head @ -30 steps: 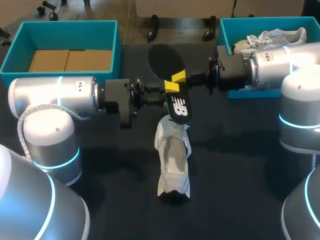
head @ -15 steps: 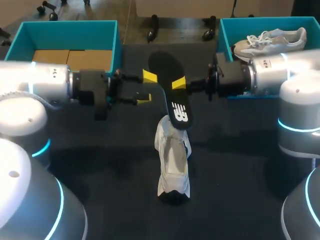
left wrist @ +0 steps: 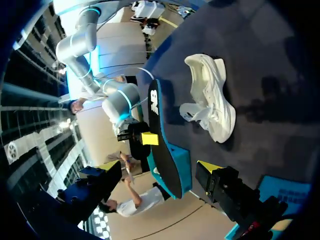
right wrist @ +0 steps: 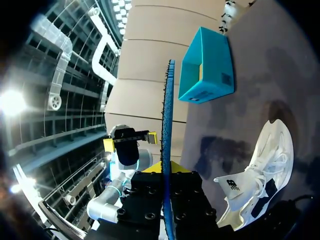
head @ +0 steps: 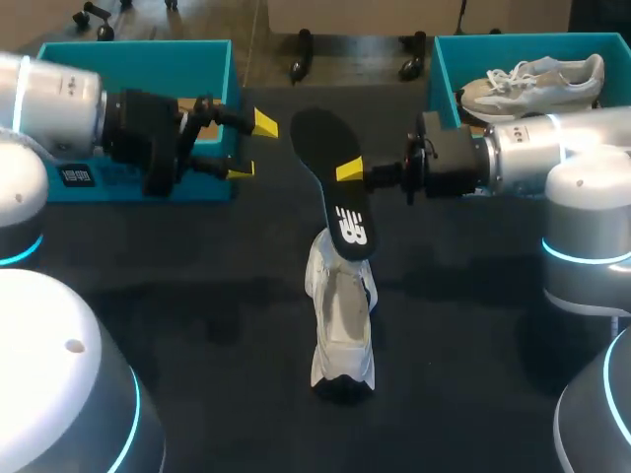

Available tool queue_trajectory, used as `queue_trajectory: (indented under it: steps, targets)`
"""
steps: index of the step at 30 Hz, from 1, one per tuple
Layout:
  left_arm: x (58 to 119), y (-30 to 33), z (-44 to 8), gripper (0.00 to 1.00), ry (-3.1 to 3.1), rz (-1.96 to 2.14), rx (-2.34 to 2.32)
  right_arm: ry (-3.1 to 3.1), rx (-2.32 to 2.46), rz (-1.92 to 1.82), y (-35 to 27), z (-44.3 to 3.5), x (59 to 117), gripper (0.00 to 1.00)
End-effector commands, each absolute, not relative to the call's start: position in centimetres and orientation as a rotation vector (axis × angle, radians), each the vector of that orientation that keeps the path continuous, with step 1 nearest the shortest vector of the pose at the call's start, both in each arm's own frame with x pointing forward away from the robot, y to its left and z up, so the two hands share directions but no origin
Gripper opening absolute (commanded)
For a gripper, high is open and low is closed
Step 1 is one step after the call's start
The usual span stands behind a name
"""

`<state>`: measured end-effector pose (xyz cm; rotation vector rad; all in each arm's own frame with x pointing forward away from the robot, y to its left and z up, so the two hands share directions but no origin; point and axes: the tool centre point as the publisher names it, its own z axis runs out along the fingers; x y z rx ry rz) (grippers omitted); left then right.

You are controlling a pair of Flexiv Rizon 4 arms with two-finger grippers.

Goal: Take the shoe out of the shoebox, open the shoe tongue, remove and reinsert the insole, then place the shoe into the shoebox

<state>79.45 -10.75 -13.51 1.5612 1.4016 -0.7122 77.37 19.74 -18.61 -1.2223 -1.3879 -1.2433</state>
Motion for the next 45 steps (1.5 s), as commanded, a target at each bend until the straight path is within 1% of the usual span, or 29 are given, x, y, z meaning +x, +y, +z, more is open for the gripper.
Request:
queue_trajectory:
  steps: [1, 9, 18, 28, 45]
  targets:
    - [79.8, -11.0, -13.0, 1.00, 1.492, -0.639, 1.641, -1.389, -1.224, -1.244, 20.0, -18.7, 77.4, 0.00]
    - [79.8, -11.0, -13.0, 1.00, 1.492, -0.639, 1.641, -1.389, -1.224, -1.244, 20.0, -18.7, 77.4, 0.00]
    - [82.4, -11.4, -10.2, 1.00, 1.627, -0.593, 1.689, -1.389, -1.224, -1.244, 20.0, -18.7, 77.4, 0.00]
    - [84.1, -13.3, -7.8, 1.00, 1.823, -0.544, 1.814, -1.389, -1.224, -1.244, 20.0, -18.7, 77.4, 0.00]
    - [85.3, -17.2, -7.4, 1.00, 2.144, -0.344, 2.028, -1.389, -1.224, -1.244, 20.0, -18.7, 77.4, 0.00]
